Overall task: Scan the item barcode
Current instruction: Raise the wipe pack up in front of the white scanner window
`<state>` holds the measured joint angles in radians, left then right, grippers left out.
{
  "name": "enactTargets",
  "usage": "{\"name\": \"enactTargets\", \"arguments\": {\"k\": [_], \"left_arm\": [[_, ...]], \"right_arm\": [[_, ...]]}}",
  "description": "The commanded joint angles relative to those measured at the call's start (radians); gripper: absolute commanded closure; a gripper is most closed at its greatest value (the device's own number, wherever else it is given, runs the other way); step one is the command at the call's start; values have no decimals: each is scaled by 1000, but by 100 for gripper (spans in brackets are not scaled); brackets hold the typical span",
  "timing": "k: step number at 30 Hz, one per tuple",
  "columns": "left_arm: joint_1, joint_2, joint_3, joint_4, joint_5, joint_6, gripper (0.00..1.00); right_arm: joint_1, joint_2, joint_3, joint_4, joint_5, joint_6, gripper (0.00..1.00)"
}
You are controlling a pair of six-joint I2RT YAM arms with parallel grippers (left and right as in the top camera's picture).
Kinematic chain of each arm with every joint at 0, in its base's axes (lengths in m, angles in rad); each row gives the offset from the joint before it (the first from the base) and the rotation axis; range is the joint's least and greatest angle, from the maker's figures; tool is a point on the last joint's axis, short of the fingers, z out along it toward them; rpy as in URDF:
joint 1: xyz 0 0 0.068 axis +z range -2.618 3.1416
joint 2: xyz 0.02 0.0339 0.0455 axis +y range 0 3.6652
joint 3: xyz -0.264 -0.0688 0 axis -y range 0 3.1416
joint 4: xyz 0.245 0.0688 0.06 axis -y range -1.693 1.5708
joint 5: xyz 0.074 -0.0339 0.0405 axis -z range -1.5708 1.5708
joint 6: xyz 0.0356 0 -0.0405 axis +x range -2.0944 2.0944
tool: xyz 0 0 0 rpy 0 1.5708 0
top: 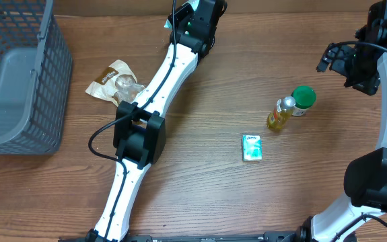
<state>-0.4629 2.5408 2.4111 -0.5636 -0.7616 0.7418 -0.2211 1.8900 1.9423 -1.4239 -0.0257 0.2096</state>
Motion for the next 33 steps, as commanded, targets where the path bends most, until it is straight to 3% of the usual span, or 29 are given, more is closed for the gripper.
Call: {"name": "enactTargets", "arguments": {"k": [1,15,33], "left_arm": [[3,41,15,34,-42,48,96],[-1,108,11,43,-43,92,96],[-16,119,-8,-17,-14,35,96]], "right_arm": [[0,-16,0,4,6,6,0],[0,-16,0,4,6,6,0],[0,-16,0,4,6,6,0]]}}
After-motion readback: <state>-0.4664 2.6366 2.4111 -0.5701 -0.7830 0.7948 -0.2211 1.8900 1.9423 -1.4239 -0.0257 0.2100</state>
